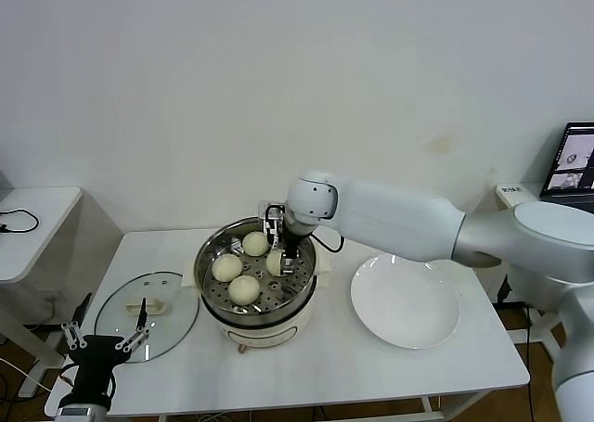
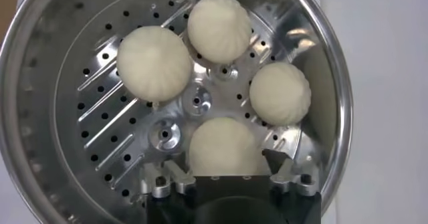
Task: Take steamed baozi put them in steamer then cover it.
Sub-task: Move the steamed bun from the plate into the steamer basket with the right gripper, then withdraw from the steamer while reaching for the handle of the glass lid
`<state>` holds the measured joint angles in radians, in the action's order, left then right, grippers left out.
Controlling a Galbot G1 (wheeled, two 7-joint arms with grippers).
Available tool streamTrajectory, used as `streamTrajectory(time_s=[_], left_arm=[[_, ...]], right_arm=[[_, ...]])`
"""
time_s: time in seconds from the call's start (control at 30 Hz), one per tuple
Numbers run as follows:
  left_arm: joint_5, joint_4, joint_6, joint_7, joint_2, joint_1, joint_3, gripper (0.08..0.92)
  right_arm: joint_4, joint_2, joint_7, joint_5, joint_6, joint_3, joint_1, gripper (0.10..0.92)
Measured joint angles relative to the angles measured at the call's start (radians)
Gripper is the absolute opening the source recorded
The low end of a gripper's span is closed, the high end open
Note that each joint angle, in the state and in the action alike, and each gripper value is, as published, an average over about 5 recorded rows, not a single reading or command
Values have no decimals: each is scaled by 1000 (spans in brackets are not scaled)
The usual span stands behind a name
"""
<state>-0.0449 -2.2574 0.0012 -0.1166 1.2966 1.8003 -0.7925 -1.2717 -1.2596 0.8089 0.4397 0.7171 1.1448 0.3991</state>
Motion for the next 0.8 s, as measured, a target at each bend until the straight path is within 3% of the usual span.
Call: streamTrajectory(time_s=[0.33, 0.8], left_arm=[[-1, 3, 0, 0, 4, -12, 6, 823], [-20, 26, -1, -11, 12, -38, 21, 823]], right_arm=[[-111, 100, -74, 44, -17, -54, -5, 823], [-370, 353, -500, 37, -276, -423, -404, 823]])
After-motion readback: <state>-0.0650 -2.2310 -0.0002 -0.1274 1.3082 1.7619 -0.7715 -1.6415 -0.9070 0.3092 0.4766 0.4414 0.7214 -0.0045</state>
